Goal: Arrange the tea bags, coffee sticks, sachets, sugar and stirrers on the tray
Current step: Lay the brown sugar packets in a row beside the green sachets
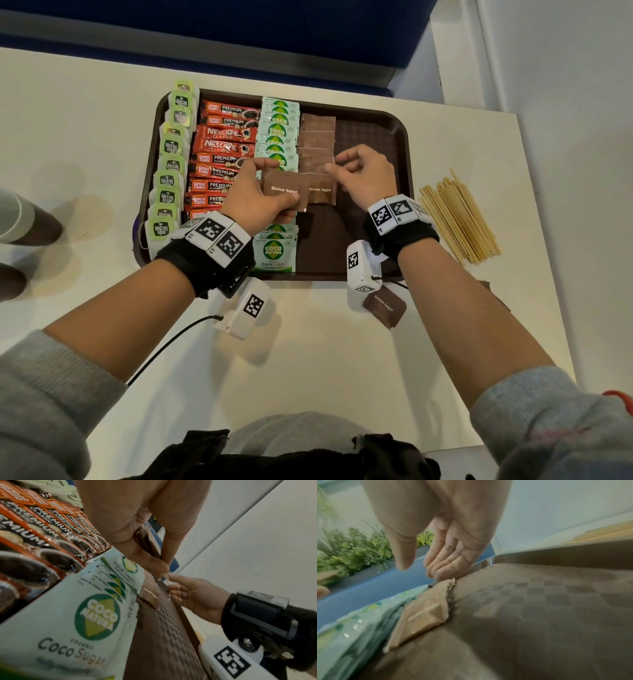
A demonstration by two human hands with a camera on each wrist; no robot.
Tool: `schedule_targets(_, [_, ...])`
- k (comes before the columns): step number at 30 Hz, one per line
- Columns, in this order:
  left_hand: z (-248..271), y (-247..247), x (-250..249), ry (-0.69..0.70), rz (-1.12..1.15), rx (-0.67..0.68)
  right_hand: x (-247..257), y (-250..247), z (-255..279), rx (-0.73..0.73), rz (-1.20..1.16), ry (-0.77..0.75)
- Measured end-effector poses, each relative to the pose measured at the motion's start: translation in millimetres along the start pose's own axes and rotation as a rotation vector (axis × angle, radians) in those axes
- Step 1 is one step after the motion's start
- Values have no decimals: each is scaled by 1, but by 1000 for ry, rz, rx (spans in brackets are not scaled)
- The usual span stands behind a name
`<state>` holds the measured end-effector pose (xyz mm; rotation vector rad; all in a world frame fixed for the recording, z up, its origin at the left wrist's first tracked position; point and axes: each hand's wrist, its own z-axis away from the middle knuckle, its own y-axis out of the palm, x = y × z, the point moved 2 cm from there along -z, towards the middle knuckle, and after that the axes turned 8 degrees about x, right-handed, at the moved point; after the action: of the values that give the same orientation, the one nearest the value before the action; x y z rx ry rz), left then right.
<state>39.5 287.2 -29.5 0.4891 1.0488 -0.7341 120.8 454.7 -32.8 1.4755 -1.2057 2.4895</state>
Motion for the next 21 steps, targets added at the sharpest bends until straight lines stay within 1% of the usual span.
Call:
schedule_targets(2, [2, 2, -1, 16, -4, 18, 13, 2, 4, 85, -71, -76])
schedule_targets(4, [5, 4, -2, 39, -8, 33, 25, 3, 10, 211, -135, -131])
schedule_targets(7, [8, 5, -6, 90, -51, 53, 36, 5, 14, 383, -158, -155])
schedule_targets(9, [10, 6, -8, 121, -97, 54, 38, 6, 15, 434, -184, -142])
schedule_targets(12, [12, 6, -8, 133, -106, 49, 37, 3, 13, 431, -170, -154])
schedule_targets(16, [9, 4, -4, 95, -92, 24, 29, -3, 8, 359, -83, -188])
schedule_targets(19, [6, 0, -1, 52, -69, -32, 18, -9, 3, 302, -45, -151])
schedule_targets(21, [5, -1, 0, 43, -51, -55, 9, -13, 0, 267, 31, -120])
